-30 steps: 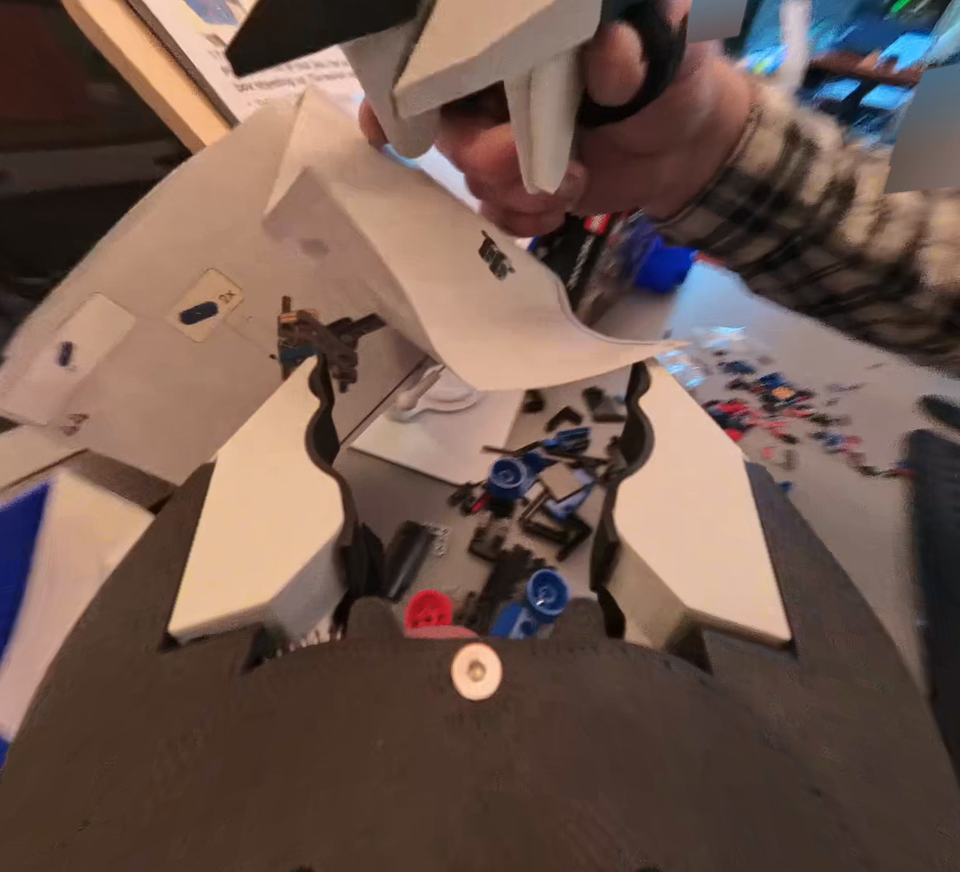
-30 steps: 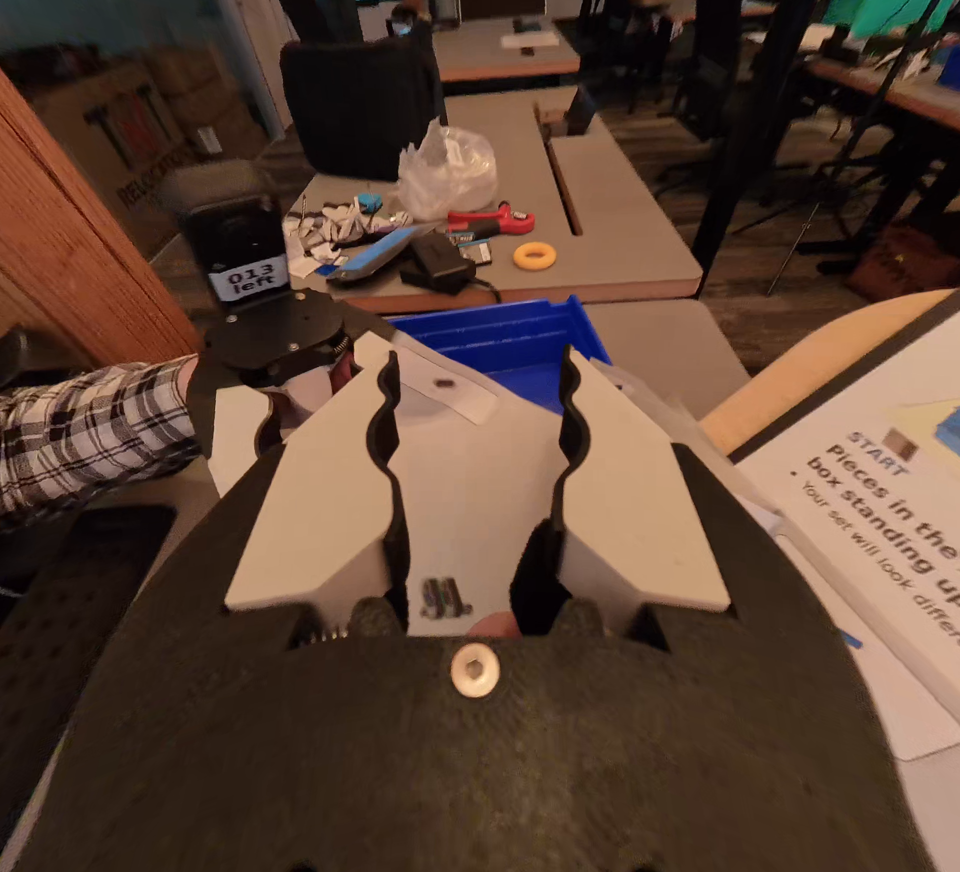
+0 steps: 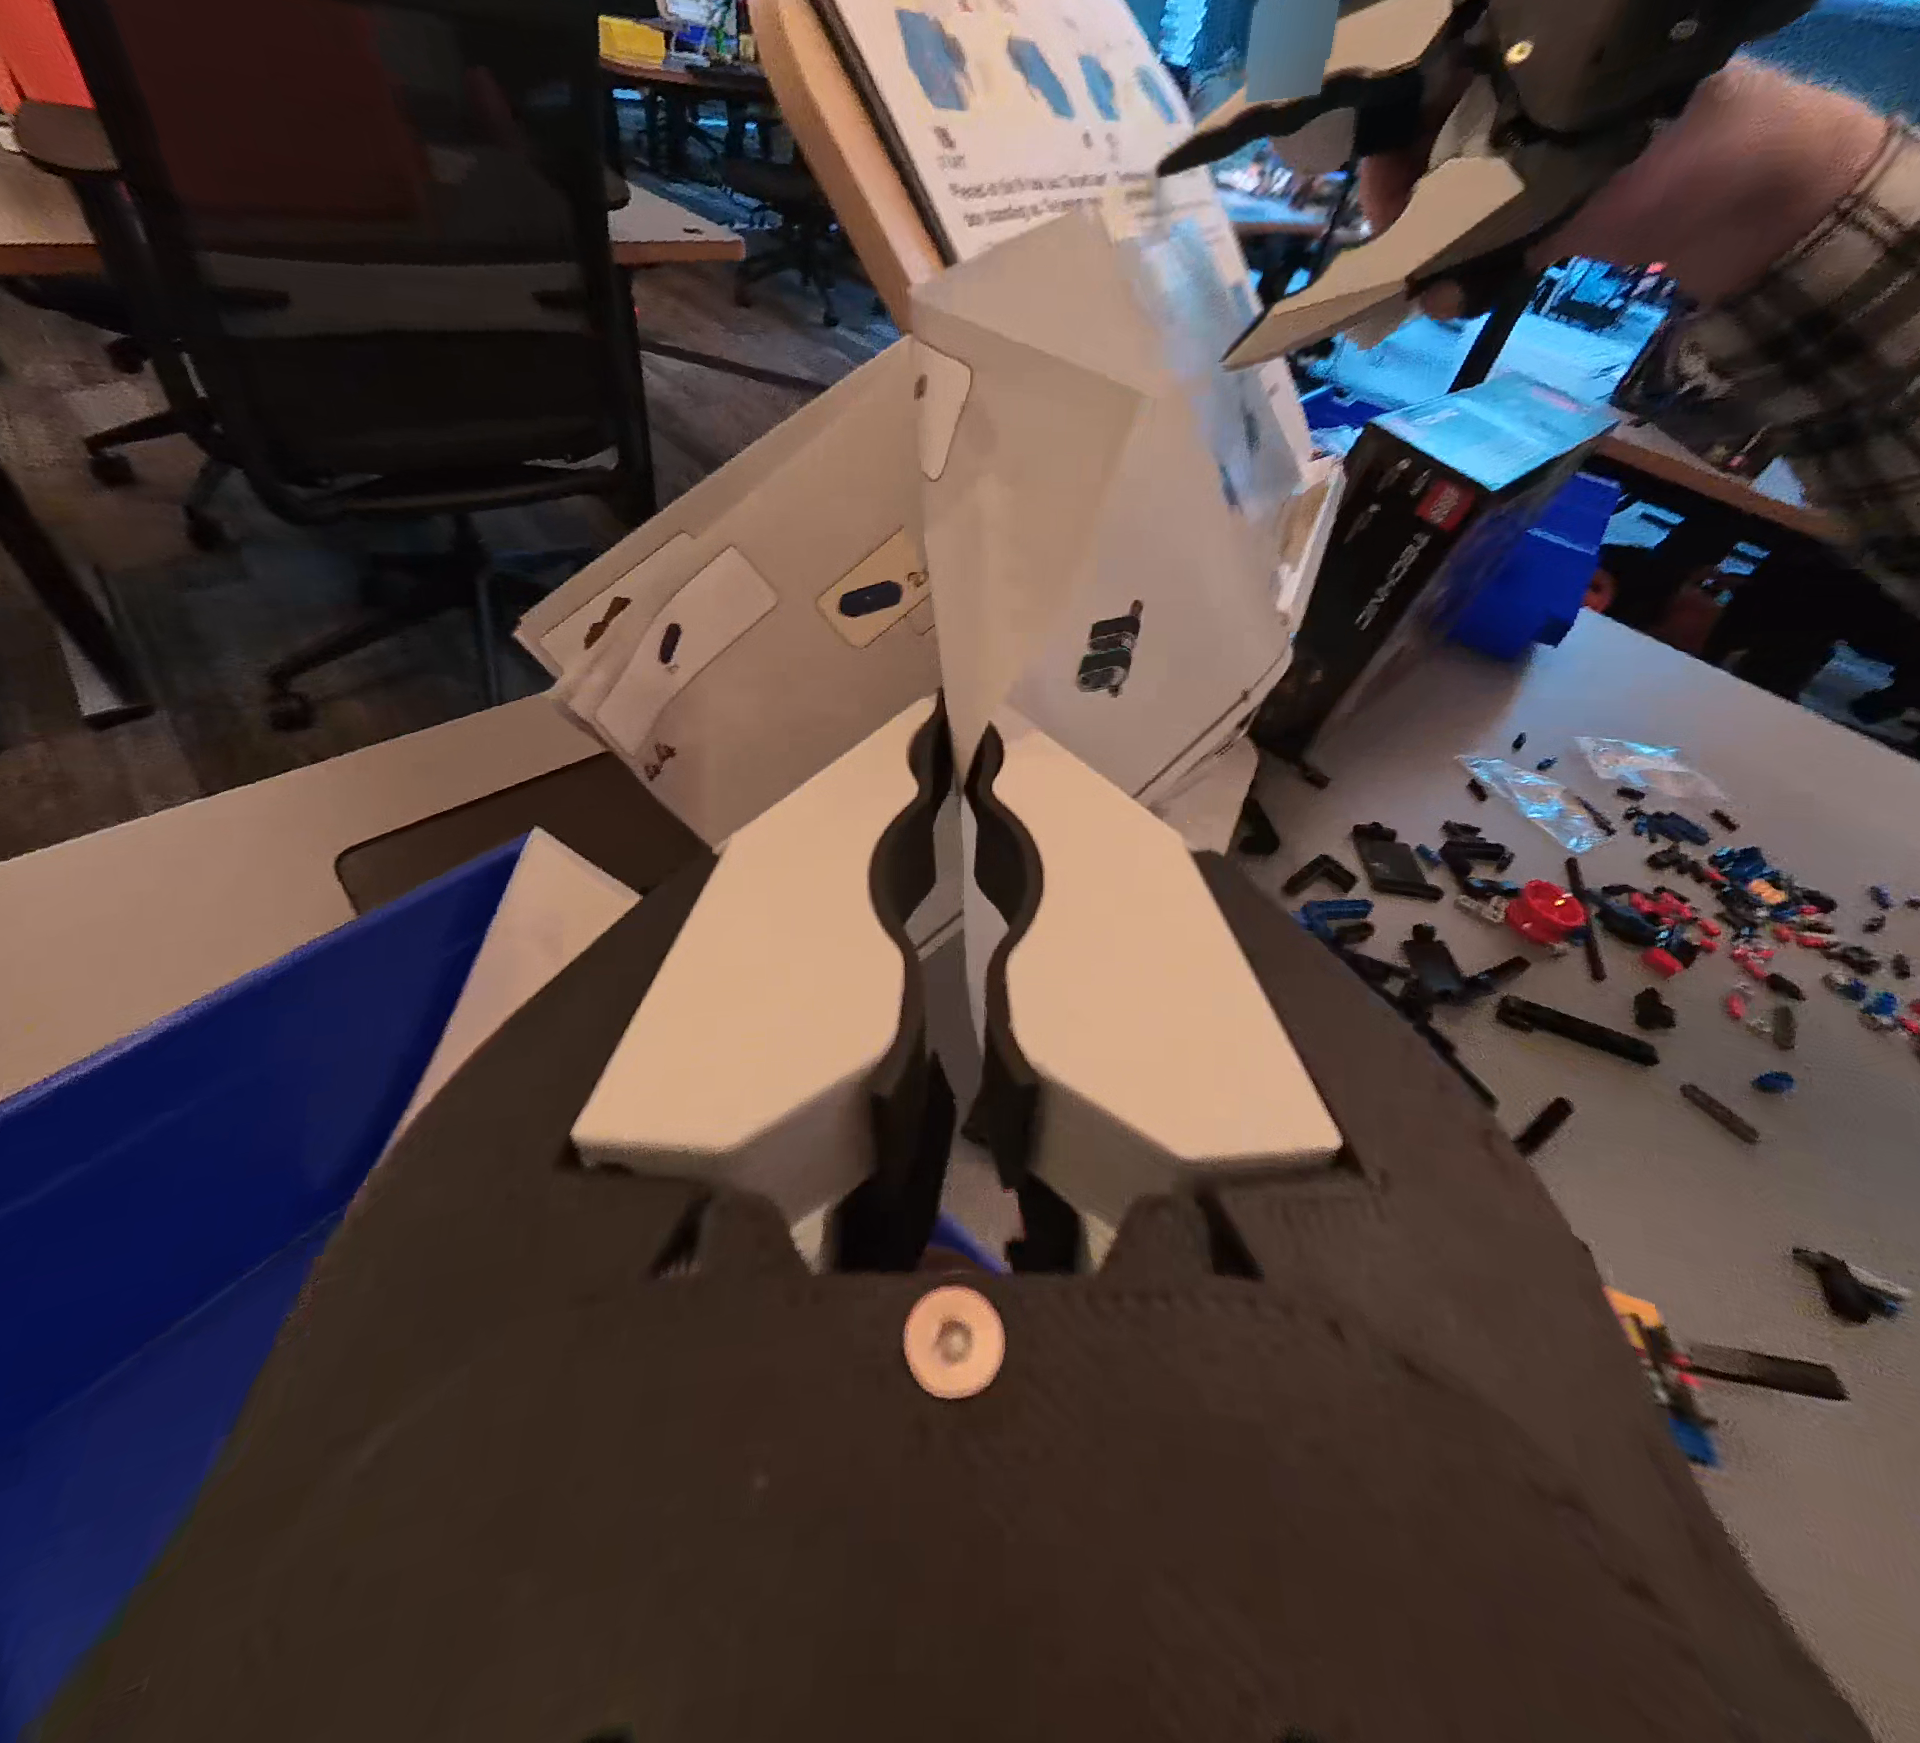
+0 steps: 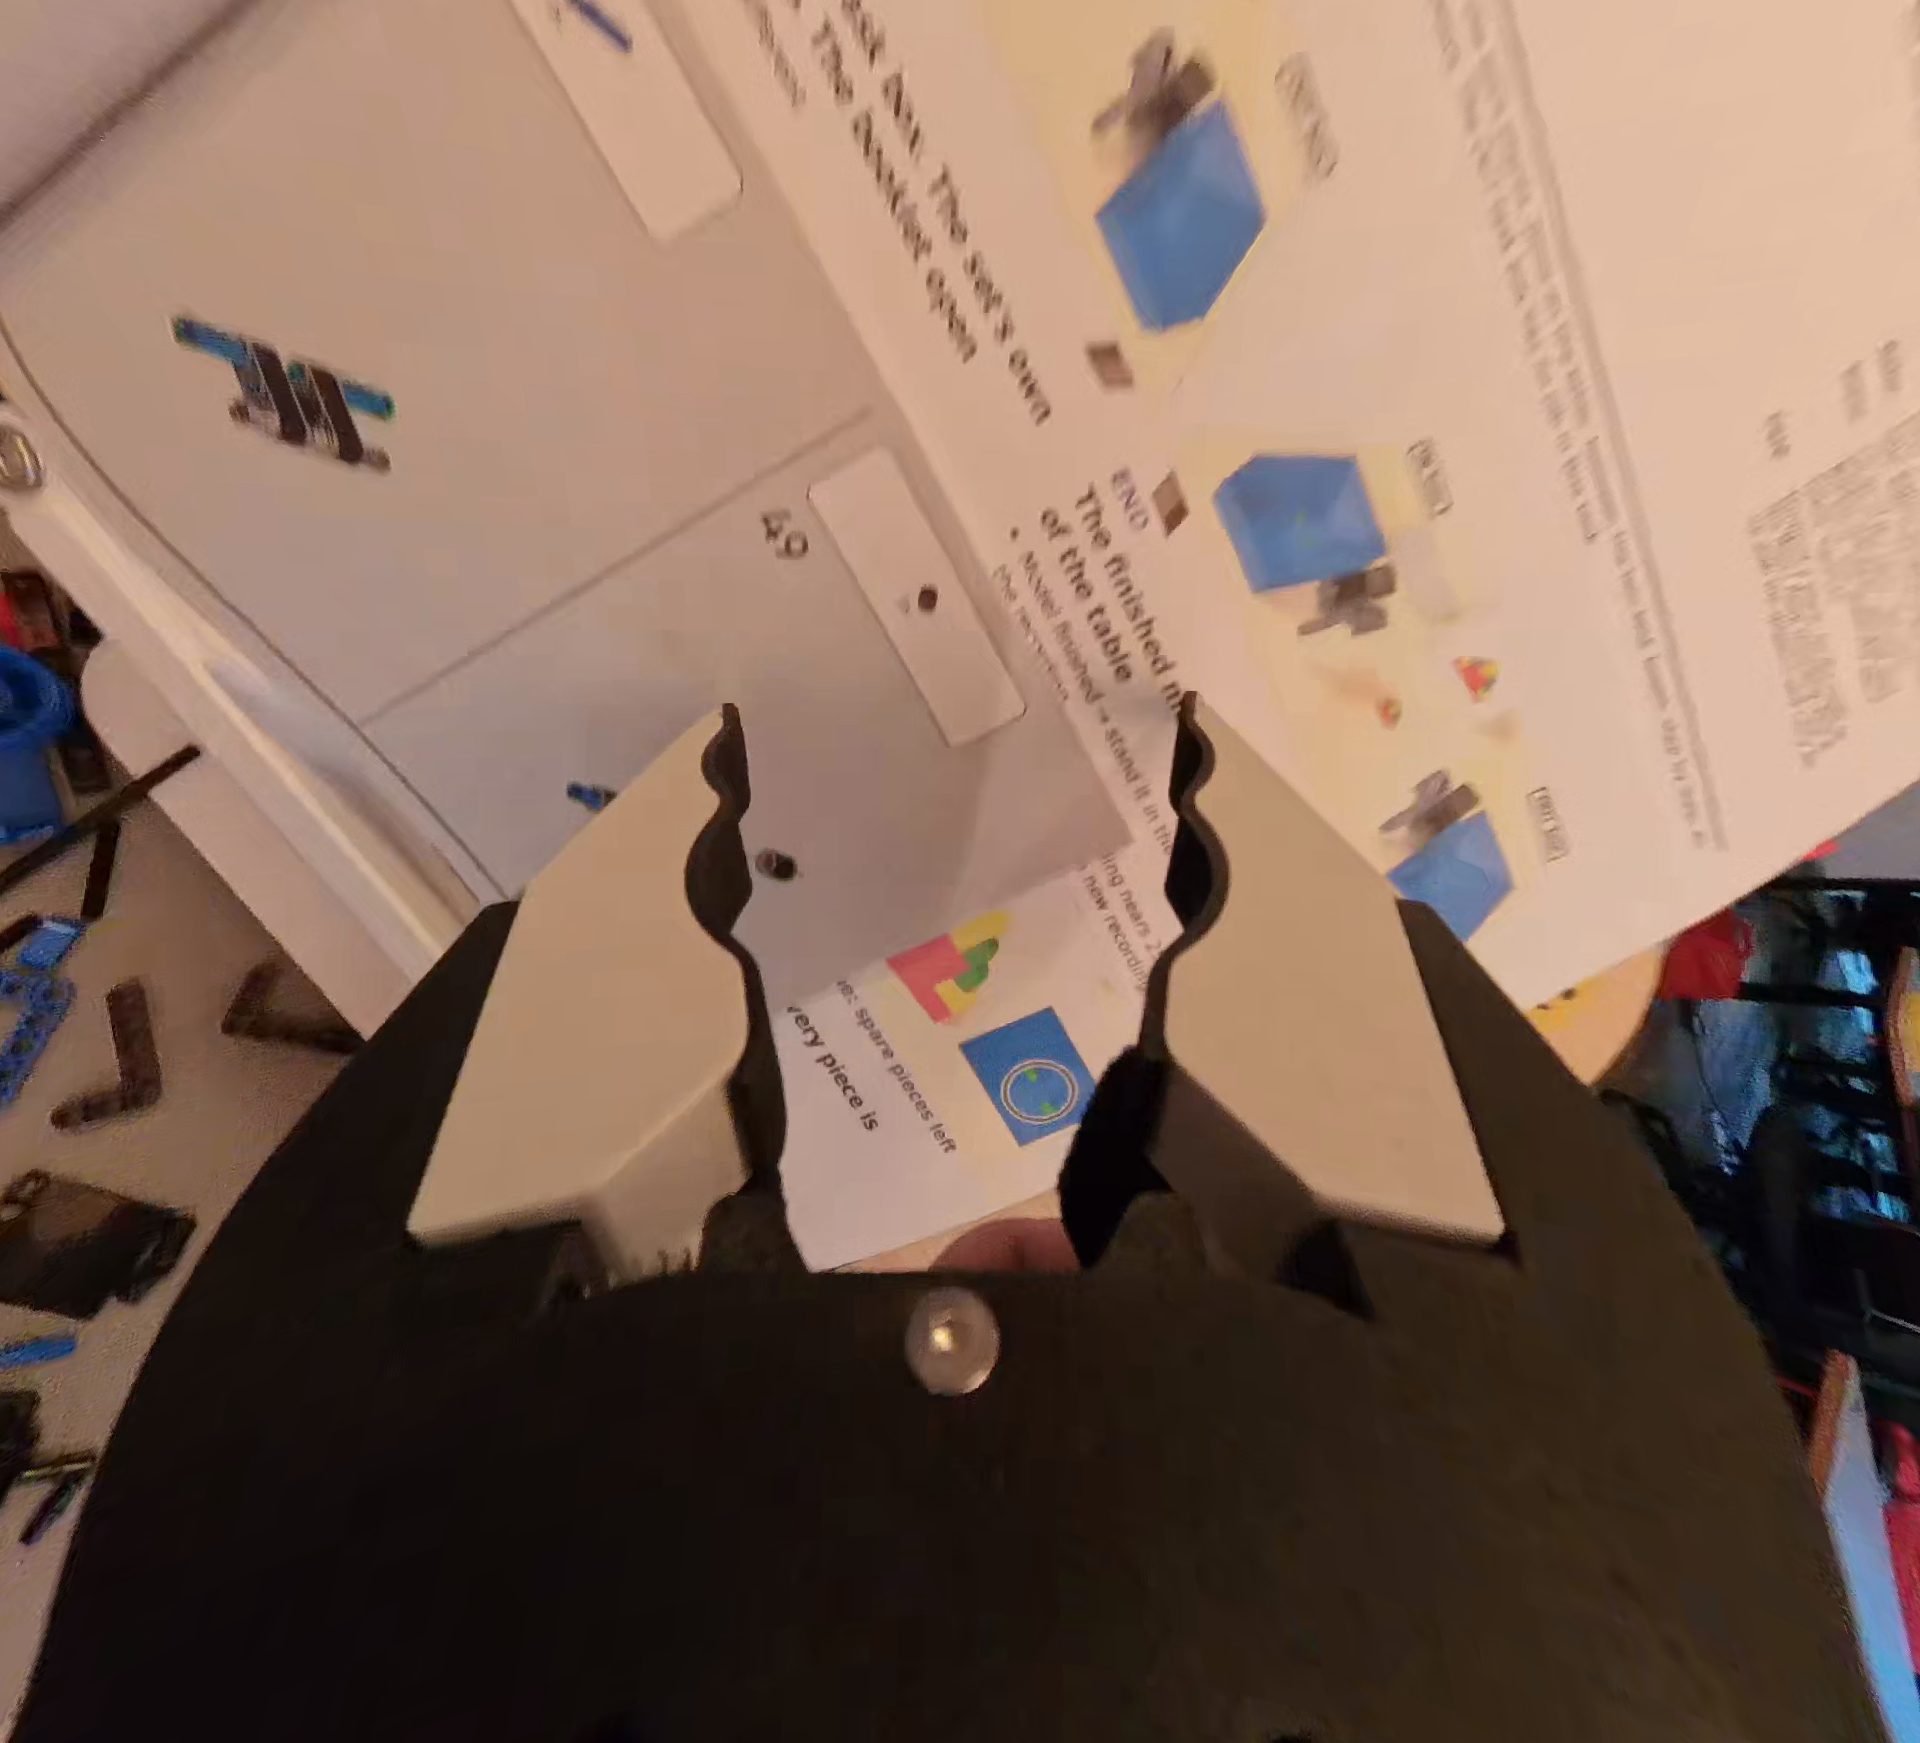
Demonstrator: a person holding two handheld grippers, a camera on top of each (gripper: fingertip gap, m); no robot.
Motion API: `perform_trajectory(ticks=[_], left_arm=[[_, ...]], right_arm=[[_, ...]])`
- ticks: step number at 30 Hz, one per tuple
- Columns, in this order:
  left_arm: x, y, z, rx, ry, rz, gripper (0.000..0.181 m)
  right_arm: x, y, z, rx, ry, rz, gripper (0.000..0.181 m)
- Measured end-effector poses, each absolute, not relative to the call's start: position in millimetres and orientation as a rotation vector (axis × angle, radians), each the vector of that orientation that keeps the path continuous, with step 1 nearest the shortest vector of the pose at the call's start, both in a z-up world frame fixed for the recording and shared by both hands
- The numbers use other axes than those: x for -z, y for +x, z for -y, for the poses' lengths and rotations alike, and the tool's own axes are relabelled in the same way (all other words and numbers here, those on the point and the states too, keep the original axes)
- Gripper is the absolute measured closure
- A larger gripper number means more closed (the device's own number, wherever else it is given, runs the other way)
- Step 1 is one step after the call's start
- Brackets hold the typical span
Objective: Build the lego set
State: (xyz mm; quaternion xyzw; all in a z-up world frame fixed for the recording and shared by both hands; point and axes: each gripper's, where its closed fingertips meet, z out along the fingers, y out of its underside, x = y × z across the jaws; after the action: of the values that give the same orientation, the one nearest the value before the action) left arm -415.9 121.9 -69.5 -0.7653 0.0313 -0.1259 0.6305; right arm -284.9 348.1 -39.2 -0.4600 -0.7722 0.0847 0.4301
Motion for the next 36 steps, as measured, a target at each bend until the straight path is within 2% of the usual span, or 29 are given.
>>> perform_trajectory(ticks=[1,4,6,7,8,9,24,32,36], left_arm=[[71.8,-417.9,-122.5,0.275,-1.765,-0.071,0.181],[74.1,-418.9,-123.3,0.277,-1.77,-0.065,0.181],[76.7,-419.4,-123.5,0.264,-1.78,-0.064,0.181],[77.7,-419.0,-123.3,0.259,-1.785,-0.067,0.181],[78.0,-418.9,-123.2,0.254,-1.787,-0.068,0.181],[77.9,-419.0,-123.3,0.251,-1.788,-0.067,0.181],[61.6,-407.4,-128.5,0.243,-1.768,-0.116,0.181],[36.8,-366.1,-152.2,0.261,-1.768,-0.212,0.181],[58.0,-350.4,-180.8,0.237,-1.867,-0.228,0.181]], right_arm=[[42.4,-284.4,-349.3,-0.228,-1.13,1.928,0.103],[44.8,-283.3,-350.9,-0.22,-1.112,1.915,0.127],[42.5,-282.7,-351.6,-0.192,-1.094,1.898,0.131],[36.3,-282.5,-356.4,-0.163,-1.083,1.854,0.138],[27.6,-281.7,-362.0,-0.126,-1.052,1.805,0.168],[24.0,-280.7,-362.7,-0.123,-1.035,1.796,0.181],[-9.7,-257.1,-360.7,-0.291,-1.066,1.743,0.181],[-26.2,-225.2,-401.4,-0.203,-1.153,1.674,0.181],[-9.7,-208.8,-433.9,-0.103,-1.223,1.648,0.181]])
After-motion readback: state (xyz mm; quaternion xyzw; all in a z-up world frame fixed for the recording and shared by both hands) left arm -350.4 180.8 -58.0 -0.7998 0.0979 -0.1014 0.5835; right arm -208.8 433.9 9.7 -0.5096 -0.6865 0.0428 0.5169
